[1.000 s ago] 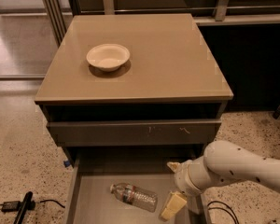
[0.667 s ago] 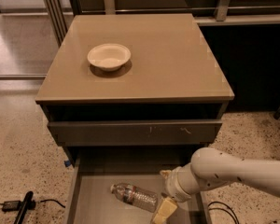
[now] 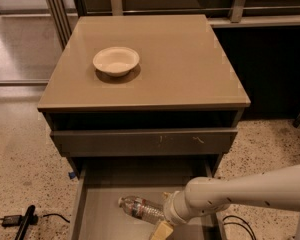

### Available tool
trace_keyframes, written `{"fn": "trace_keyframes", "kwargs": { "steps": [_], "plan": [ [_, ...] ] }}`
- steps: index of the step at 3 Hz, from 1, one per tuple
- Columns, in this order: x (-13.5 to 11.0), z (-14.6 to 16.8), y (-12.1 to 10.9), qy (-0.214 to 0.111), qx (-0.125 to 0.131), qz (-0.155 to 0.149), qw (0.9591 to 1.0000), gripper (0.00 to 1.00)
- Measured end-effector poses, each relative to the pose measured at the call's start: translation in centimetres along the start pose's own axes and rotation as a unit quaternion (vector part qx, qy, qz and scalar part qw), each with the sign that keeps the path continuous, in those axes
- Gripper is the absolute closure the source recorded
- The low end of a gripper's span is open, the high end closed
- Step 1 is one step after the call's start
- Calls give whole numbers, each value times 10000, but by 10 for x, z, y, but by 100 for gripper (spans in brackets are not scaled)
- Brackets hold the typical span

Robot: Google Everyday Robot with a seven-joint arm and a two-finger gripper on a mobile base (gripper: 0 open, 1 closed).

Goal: Pick water bottle from middle drawer and place on counter

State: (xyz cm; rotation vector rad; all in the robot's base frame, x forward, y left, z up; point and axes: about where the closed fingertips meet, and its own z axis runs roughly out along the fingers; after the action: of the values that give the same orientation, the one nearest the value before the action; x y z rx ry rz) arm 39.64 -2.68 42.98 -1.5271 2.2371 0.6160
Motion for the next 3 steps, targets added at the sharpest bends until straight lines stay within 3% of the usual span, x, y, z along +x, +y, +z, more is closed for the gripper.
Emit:
{"fn": "trace_keyframes", "kwargs": {
  "steps": [2,3],
  "plan": [
    [-4,29,-9,-83,739,-77,9972,0],
    [8,39,-23,-130,1007,115,9948,0]
  ]
}}
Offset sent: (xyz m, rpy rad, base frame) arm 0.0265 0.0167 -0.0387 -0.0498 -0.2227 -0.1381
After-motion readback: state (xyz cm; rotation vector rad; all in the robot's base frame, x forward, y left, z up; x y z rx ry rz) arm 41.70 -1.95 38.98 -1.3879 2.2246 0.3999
